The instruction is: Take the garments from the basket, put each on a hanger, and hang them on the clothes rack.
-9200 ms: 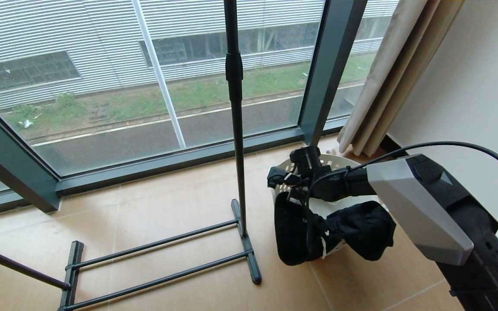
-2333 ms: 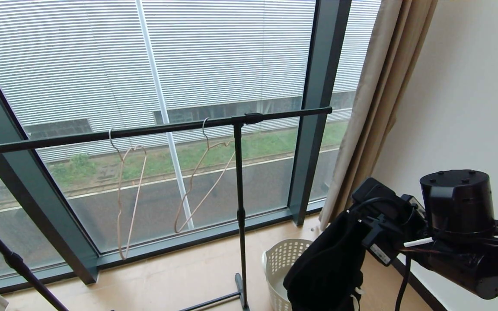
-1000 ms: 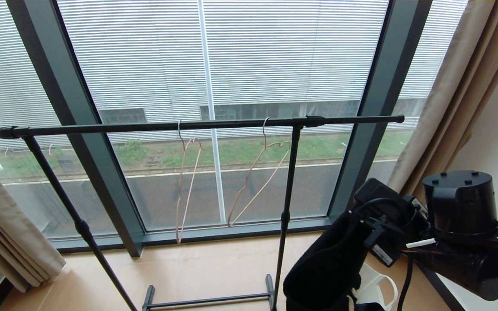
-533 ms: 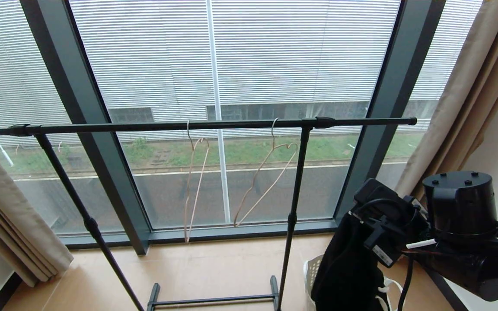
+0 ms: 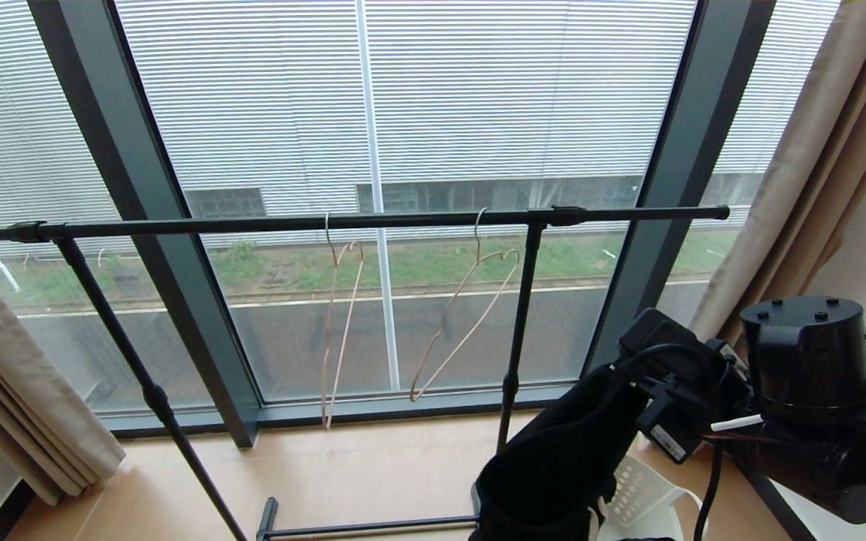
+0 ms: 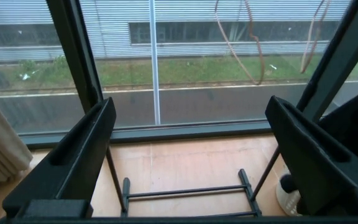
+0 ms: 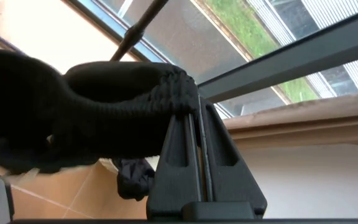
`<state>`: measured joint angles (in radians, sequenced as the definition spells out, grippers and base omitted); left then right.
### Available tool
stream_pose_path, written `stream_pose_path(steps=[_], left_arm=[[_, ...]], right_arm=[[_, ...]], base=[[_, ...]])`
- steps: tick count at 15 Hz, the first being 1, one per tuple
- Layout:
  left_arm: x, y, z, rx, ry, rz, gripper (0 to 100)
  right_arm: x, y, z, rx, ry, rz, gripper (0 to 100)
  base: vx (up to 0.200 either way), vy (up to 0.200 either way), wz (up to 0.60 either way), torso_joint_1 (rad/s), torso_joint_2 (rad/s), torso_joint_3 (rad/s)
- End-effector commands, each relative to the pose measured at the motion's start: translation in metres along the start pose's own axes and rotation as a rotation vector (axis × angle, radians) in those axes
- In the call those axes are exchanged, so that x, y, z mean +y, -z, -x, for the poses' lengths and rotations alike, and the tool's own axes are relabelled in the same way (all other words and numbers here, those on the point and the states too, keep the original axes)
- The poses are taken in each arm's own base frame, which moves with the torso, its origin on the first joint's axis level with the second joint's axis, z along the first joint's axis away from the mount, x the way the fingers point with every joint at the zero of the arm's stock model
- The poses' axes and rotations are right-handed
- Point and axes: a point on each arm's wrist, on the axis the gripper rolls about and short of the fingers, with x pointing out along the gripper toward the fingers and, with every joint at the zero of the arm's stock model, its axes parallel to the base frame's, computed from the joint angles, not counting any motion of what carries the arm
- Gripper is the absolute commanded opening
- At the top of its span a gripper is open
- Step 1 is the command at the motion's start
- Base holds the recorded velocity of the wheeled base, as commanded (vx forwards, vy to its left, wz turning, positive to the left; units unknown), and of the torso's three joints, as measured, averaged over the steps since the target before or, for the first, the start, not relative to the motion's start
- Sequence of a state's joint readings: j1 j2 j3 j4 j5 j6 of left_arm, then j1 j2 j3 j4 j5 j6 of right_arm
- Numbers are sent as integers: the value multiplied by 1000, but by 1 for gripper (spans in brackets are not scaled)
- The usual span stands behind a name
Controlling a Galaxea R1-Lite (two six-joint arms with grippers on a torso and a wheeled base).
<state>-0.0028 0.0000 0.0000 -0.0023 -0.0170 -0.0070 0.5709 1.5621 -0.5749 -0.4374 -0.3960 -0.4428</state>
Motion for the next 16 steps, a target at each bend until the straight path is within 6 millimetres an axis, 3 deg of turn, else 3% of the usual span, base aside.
stream_pose_path(steps=[1, 6, 16], left_arm=[[0, 0, 0, -1, 0, 1, 100], [0, 0, 0, -1, -1, 1, 100], [0, 0, 0, -1, -1, 1, 100]], right_arm=[[1, 0, 0, 1, -2, 2, 0], [1, 0, -1, 5, -2, 3, 0], [1, 1, -1, 6, -3, 3, 0]], base=[[0, 0, 0, 0, 0, 0], [0, 0, 0, 0, 0, 0], [-180, 0, 0, 0, 3, 3]])
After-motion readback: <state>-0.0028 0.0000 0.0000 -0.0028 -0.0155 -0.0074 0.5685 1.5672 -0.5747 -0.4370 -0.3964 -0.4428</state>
